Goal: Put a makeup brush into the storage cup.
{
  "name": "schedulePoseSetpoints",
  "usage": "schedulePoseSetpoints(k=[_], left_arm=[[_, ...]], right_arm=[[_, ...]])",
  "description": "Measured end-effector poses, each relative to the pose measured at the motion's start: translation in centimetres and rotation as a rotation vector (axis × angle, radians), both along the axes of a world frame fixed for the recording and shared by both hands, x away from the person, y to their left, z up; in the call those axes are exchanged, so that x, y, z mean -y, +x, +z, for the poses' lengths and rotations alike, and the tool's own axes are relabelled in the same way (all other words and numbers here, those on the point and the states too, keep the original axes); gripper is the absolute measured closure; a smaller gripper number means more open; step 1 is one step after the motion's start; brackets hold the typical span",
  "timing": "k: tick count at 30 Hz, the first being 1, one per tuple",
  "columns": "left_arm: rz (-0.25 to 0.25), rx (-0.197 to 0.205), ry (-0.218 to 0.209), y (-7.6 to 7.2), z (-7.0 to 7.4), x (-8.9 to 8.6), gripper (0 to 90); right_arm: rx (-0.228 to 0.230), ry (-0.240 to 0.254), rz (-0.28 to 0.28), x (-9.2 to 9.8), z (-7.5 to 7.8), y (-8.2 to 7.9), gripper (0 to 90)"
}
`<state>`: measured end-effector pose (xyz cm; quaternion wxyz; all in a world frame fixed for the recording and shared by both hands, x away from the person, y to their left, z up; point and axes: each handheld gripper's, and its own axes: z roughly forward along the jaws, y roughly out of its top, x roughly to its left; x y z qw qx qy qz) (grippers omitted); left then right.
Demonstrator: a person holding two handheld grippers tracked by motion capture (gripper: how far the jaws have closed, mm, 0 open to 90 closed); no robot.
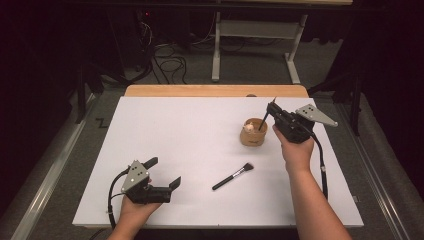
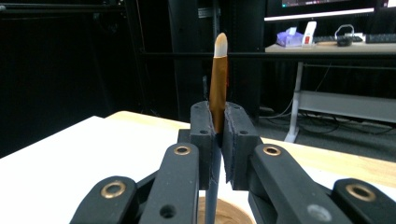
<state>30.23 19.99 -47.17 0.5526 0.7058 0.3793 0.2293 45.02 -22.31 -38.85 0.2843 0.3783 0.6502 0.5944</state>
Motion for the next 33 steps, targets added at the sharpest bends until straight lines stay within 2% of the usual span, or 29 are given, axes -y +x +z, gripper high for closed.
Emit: schedulePoseSetpoints(k=[5, 14, 19, 27, 33], left_arm=[[-0.001, 0.001, -0.001, 0.0, 0.0, 0.0, 0.2], [-0.003, 0.003, -0.006, -0.1, 0.0, 0.0, 0.2], [-0.006, 0.003, -0.003, -0.1, -0.1, 0.1, 0.2], [-0.001, 0.004, -0.009, -0.1, 0.0, -0.1, 0.2], [-0.002, 0.005, -0.01, -0.2, 0.0, -0.1, 0.2]], right_arm=[[-0.036, 0.018, -0.014, 0.2, -0.7, 0.9, 85.0], [-0.058, 0.009, -0.022, 0.0, -1.5, 1.6, 84.8], [-0.087, 0.013, -0.031, -0.1, -2.1, 1.9, 84.6], [-0.113, 0.019, -0.043, 0.2, -2.8, 2.3, 84.7], [-0.115, 0.016, -0.045, 0.1, -3.1, 2.5, 84.6]])
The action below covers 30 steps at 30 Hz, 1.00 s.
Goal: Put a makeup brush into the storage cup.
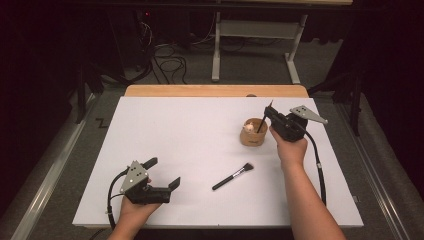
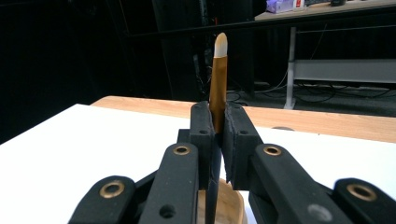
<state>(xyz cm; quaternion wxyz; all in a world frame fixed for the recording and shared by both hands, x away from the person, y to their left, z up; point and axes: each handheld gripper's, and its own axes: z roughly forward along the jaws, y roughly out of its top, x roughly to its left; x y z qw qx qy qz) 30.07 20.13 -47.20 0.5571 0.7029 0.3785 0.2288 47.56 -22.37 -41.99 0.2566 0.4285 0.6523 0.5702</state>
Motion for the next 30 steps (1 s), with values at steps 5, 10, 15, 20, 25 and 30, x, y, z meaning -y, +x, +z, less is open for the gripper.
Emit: schedulePoseSetpoints(k=[5, 10, 15, 20, 25, 30], left_arm=[[0.0, 0.005, -0.002, 0.0, 0.0, -0.1, 0.2], [0.003, 0.005, -0.005, -0.1, 0.0, -0.1, 0.2], [0.002, 0.008, -0.006, -0.1, 0.1, -0.1, 0.2], [-0.004, 0.008, -0.003, 0.0, 0.0, -0.1, 0.2], [-0.006, 0.009, -0.003, 0.0, 0.0, -0.1, 0.2], [-0.006, 0.008, -0.002, 0.0, 0.0, 0.0, 0.2]], right_arm=[[-0.008, -0.001, -0.008, -0.1, -0.4, 0.3, 84.6], [-0.021, 0.003, -0.008, -0.2, -0.6, 0.5, 84.6], [-0.027, 0.002, -0.013, -0.3, -0.8, 0.7, 77.3], [-0.053, 0.042, -0.055, 0.1, -0.9, 0.9, 26.9], [-0.083, 0.026, -0.084, 0.2, -1.1, 1.0, 7.7], [-0.102, 0.008, -0.085, 0.4, -1.1, 0.8, 0.2]])
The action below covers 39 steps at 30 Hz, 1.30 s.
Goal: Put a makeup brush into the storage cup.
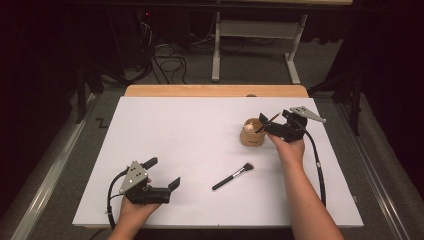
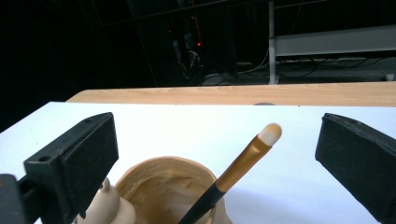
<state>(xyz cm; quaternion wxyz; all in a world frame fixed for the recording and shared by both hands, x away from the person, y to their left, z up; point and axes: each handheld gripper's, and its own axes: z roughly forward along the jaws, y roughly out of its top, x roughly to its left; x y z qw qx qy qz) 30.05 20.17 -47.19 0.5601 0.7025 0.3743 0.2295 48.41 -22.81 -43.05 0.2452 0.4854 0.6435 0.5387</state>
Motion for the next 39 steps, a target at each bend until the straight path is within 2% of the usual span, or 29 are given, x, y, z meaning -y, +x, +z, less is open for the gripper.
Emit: schedulePoseSetpoints(k=[9, 17, 37, 39], left_arm=[[-0.001, -0.002, 0.002, 0.0, 0.0, 0.1, 0.2], [0.003, -0.006, 0.006, 0.1, -0.1, 0.1, 0.2], [0.011, -0.008, 0.011, 0.2, -0.1, 0.1, 0.2], [0.012, -0.008, 0.007, 0.2, -0.1, 0.1, 0.2]], right_arm=[[0.023, -0.031, 0.024, 0.3, 0.3, -0.9, 0.2], [0.014, -0.044, 0.018, 1.2, 0.2, -1.8, 0.2], [0.027, -0.068, 0.07, 1.8, -0.2, -5.7, 0.2], [0.043, -0.083, 0.082, 1.8, -0.2, -6.2, 0.2]])
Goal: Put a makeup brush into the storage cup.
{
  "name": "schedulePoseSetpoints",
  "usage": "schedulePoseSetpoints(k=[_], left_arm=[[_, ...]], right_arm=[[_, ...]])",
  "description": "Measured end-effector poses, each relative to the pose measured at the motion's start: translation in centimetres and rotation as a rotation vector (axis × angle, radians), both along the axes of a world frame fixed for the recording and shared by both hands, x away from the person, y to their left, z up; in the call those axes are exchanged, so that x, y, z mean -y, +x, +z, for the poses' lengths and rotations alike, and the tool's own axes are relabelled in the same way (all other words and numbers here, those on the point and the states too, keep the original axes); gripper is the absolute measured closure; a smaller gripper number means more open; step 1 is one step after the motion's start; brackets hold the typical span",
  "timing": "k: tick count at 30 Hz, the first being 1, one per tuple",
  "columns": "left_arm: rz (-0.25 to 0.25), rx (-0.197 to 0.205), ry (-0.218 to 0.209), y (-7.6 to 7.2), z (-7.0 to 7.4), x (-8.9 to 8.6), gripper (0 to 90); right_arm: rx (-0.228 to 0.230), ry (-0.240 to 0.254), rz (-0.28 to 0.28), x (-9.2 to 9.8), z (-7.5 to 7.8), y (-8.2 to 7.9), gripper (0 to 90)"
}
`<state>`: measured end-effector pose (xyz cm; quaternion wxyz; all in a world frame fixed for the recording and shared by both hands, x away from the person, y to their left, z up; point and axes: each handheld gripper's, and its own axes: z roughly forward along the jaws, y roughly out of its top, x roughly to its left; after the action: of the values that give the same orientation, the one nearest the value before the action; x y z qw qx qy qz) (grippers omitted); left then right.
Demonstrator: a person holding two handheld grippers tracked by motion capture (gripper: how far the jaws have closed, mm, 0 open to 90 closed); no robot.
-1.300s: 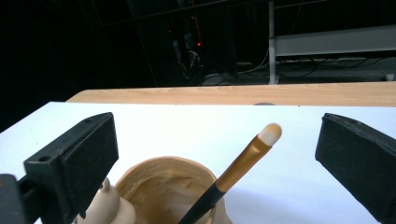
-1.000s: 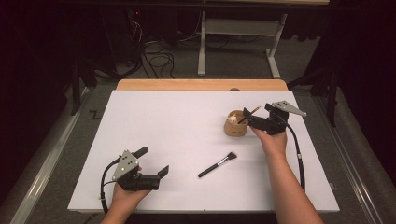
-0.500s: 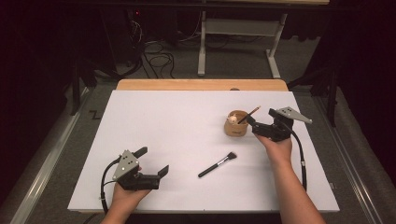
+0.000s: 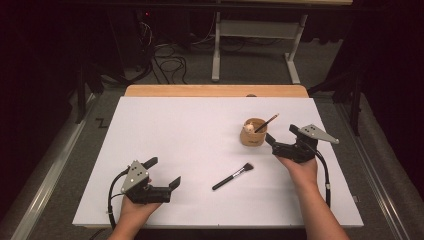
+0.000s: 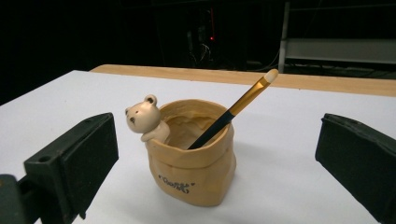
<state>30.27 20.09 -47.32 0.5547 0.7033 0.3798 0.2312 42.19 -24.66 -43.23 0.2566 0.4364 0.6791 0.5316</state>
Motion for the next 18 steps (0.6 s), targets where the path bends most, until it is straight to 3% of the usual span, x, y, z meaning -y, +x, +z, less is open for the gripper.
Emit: schedulePoseSetpoints(k=[12, 18], left_arm=[[0.008, -0.008, -0.007, 0.1, 0.0, -0.1, 0.2], [0.008, -0.014, -0.01, 0.1, 0.0, -0.1, 0.3]], right_arm=[[0.063, -0.026, 0.051, 0.2, 0.2, -3.6, 0.2], [0.057, -0.022, 0.062, 0.4, -0.1, -5.0, 0.2]])
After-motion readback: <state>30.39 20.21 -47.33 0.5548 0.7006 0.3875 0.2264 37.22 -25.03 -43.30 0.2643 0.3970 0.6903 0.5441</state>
